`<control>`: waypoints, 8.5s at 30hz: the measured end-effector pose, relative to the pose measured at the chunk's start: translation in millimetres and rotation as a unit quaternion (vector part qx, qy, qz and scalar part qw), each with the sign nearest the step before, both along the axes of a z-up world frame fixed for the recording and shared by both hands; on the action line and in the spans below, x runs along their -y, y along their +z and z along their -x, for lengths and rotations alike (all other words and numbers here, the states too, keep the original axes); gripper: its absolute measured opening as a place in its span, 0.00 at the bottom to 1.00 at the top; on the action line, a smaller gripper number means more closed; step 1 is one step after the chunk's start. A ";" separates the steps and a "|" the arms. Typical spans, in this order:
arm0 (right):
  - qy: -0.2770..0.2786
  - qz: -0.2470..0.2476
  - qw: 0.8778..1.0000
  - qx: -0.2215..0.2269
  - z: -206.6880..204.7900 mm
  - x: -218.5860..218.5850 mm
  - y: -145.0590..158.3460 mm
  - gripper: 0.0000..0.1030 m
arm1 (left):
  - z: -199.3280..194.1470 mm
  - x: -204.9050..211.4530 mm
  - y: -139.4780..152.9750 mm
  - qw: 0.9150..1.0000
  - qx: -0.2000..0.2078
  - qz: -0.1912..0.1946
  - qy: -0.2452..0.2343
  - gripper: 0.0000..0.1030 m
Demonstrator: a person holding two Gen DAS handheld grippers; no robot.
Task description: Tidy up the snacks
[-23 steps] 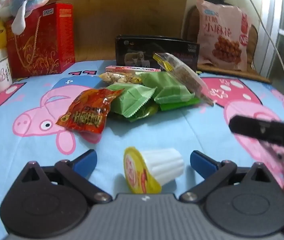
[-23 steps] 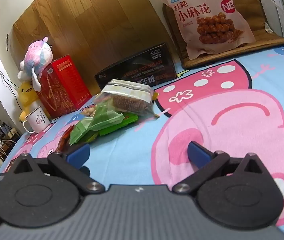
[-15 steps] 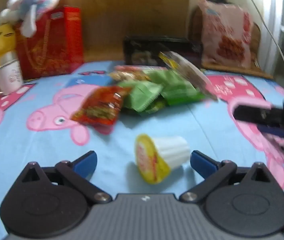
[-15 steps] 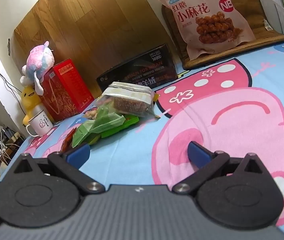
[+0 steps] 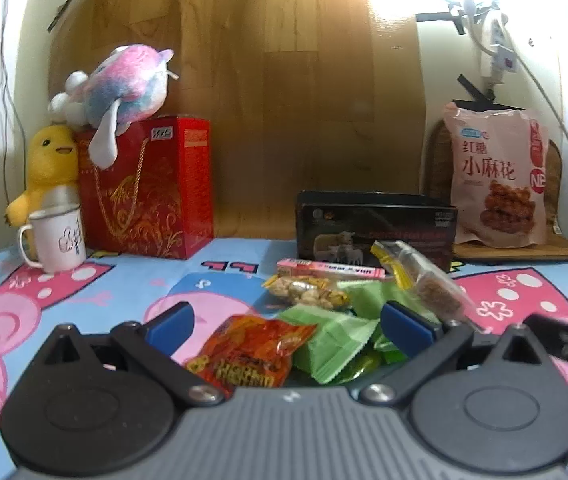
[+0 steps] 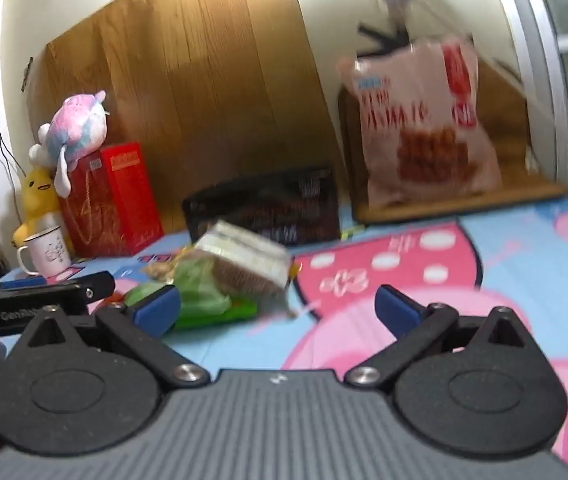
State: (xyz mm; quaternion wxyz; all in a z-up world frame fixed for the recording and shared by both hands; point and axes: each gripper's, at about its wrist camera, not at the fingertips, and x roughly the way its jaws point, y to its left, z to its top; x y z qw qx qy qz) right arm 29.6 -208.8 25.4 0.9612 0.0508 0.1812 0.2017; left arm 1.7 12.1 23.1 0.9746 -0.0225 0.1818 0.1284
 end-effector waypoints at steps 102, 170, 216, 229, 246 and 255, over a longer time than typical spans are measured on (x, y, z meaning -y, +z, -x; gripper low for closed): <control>0.290 0.080 0.947 -0.109 26.2 -67.3 -2.7 0.54 | 37.6 -50.5 -15.2 0.928 -0.113 0.297 -0.193 0.39; 0.154 0.040 0.987 -0.034 -159.2 -39.5 46.7 0.53 | -191.2 -41.4 76.2 0.953 -0.082 0.217 -0.197 0.49; 0.222 0.056 0.965 -0.132 94.7 28.1 9.1 0.58 | 97.8 18.9 18.7 0.954 -0.150 0.175 -0.190 0.50; 0.220 0.123 0.963 -0.094 98.3 14.4 -9.1 0.77 | 87.9 19.9 -1.0 0.937 -0.184 0.207 -0.211 0.61; 0.243 0.138 0.958 -0.060 106.3 -2.6 -19.7 0.77 | 85.3 41.6 -5.6 0.932 -0.179 0.198 -0.246 0.57; 0.248 0.115 0.960 -0.062 105.6 1.4 -21.5 0.85 | 86.7 44.8 -4.2 0.935 -0.182 0.190 -0.236 0.57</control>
